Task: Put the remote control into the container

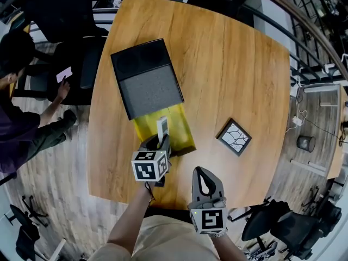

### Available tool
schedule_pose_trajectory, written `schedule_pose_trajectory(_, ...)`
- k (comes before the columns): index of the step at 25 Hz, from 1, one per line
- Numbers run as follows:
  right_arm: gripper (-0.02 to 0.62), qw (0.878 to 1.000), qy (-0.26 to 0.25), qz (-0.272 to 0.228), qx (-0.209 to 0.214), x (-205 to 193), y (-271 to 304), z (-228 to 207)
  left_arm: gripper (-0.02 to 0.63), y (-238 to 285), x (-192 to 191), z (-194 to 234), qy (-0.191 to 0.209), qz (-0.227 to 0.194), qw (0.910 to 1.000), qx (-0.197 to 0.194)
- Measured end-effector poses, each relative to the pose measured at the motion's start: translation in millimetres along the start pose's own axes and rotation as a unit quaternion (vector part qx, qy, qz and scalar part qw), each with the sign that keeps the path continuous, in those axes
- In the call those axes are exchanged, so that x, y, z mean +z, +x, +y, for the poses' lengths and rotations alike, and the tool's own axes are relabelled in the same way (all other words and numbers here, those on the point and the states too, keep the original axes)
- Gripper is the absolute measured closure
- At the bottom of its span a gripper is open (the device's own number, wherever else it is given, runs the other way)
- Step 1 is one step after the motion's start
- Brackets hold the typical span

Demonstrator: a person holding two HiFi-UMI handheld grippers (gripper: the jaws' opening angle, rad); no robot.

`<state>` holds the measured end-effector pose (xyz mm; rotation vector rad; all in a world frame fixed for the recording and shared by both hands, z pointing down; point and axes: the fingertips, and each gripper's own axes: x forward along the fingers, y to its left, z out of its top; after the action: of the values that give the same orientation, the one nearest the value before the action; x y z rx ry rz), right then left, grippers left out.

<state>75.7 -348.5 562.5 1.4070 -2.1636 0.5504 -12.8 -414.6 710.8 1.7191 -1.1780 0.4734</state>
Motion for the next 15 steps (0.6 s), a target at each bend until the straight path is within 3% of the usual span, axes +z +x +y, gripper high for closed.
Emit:
schedule_pose_trajectory(6,0.577,1.000,-0.014,0.015,0.001,-5.4,-8.9,-1.1,0.505,7.6,-9.0,-5.1,0.021,0.018,0.9995,0.011)
schedule_pose_trajectory(9,0.577,1.000,-0.012,0.013,-0.002,-5.8,-12.9,-3.7,0.505,5.0,-3.6,-6.0,0.022,0.006,0.9997,0.007)
schedule_pose_trajectory(15,0.577,1.000,-0.014,0.005,-0.002,-5.9,-24.3,-2.3,0.503,-13.2,6.3,-3.5,0.056,-0.019,0.9974,0.041)
